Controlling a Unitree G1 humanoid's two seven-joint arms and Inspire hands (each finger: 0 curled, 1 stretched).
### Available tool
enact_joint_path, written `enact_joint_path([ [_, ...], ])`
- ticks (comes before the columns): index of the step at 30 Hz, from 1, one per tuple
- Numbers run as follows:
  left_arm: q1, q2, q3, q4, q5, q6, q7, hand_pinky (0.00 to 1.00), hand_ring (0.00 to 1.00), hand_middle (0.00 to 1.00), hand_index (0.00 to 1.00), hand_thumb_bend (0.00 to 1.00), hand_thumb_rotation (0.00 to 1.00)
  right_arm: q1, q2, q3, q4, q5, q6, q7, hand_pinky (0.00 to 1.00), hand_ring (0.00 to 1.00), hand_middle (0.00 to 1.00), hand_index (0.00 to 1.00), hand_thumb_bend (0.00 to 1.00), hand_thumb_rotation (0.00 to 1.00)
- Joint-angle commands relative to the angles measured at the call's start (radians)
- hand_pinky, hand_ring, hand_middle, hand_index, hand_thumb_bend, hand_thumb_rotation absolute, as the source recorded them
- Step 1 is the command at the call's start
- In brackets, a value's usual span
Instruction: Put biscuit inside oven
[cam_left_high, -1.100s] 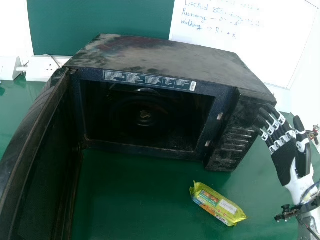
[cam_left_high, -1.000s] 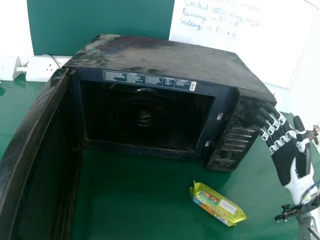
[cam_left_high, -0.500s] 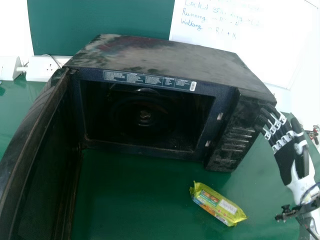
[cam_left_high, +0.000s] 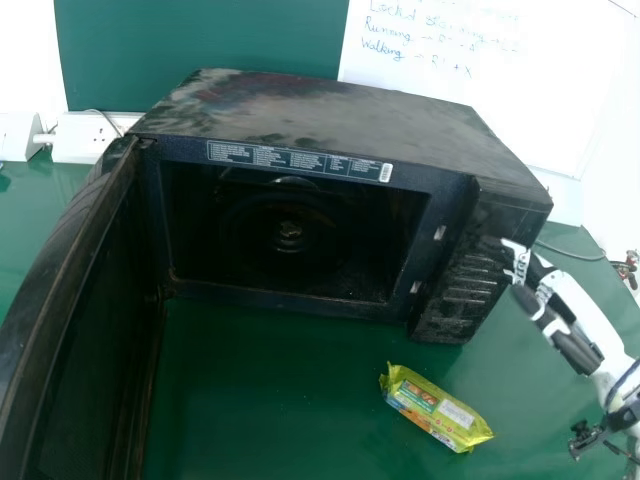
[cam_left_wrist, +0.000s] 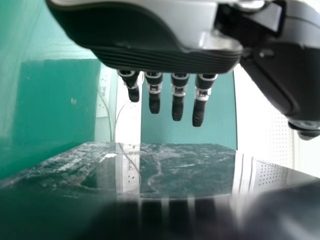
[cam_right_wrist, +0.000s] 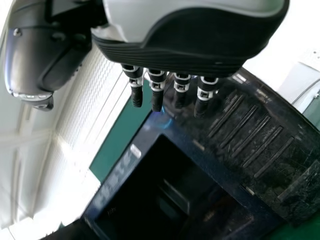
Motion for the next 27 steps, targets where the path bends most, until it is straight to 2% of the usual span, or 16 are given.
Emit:
enact_joint_path([
  [1, 0.019, 0.003, -0.007, -0.018, -0.008, 0.004, -0.003, 0.79, 0.88, 0.92, 0.91, 1.00, 0.92, 0.026, -0.040, -0.016, -0.031, -0.025, -0.007, 0.010, 0.96, 0.92, 1.00, 1.00, 0.82, 1.00],
  [3, 0.020, 0.002, -0.006, -0.019, -0.006, 0.002, -0.003, 0.87, 0.88, 0.93, 0.91, 1.00, 0.89, 0.033, -0.067, -0.015, -0.051, -0.046, -0.007, 0.018, 0.95, 0.92, 1.00, 1.00, 0.81, 1.00],
  [5, 0.020, 0.003, -0.007, -0.016, -0.009, -0.001, -0.008, 0.92, 0.88, 0.93, 0.91, 1.00, 0.89, 0.033, -0.098, -0.007, -0.057, -0.085, -0.028, 0.028, 0.96, 0.93, 1.00, 1.00, 0.81, 1.00],
  [8, 0.020, 0.002, -0.007, -0.014, -0.010, -0.002, -0.012, 0.88, 0.84, 0.90, 0.89, 1.00, 0.90, 0.036, -0.121, 0.002, -0.071, -0.150, -0.053, 0.019, 0.97, 0.93, 1.00, 1.00, 0.80, 1.00],
  [13, 0.017, 0.003, -0.002, -0.012, -0.007, -0.003, -0.011, 0.89, 0.85, 0.92, 0.92, 1.00, 0.98, 0.059, -0.191, 0.014, -0.132, -0.276, -0.029, 0.035, 0.96, 0.93, 1.00, 1.00, 0.81, 1.00],
  [17, 0.017, 0.007, 0.001, -0.007, -0.018, 0.001, -0.015, 0.88, 0.84, 0.91, 0.91, 1.00, 0.99, 0.053, -0.217, 0.042, -0.165, -0.320, -0.008, 0.038, 0.97, 0.93, 1.00, 1.00, 0.82, 1.00],
  [23, 0.013, 0.005, 0.000, -0.006, -0.013, 0.005, -0.006, 0.83, 0.82, 0.90, 0.90, 1.00, 0.99, 0.015, -0.265, 0.099, -0.170, -0.358, -0.045, 0.053, 0.95, 0.92, 1.00, 1.00, 0.83, 1.00],
  [27, 0.015, 0.009, -0.001, -0.011, -0.013, 0.007, -0.006, 0.85, 0.84, 0.92, 0.91, 1.00, 1.00, -0.006, -0.313, 0.140, -0.163, -0.367, -0.048, 0.090, 0.96, 0.92, 1.00, 1.00, 0.82, 1.00],
])
